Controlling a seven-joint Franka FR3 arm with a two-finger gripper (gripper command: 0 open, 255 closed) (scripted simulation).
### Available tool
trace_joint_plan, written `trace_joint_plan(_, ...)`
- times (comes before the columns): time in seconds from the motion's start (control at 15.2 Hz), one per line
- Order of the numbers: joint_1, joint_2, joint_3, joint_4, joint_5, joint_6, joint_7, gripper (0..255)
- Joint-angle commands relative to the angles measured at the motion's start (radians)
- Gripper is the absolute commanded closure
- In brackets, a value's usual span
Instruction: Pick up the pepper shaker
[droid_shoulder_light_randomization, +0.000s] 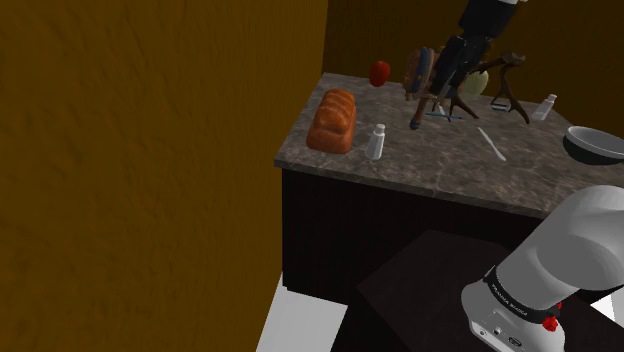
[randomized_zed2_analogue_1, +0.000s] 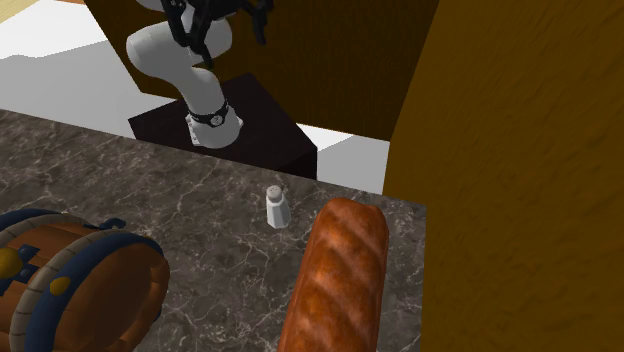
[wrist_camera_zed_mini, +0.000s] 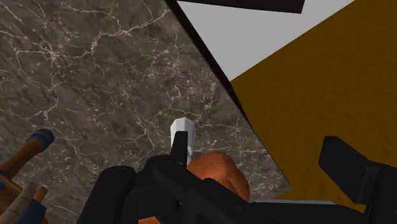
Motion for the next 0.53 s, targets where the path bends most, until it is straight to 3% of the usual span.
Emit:
trace_joint_plan(0.0,0.0,0.0,0.0,0.0,0.0,0.0,0.0,0)
trace_joint_plan(0.46,0.015,0.174,-0.058,-0.051,-0.023,0.201,-0.145,0)
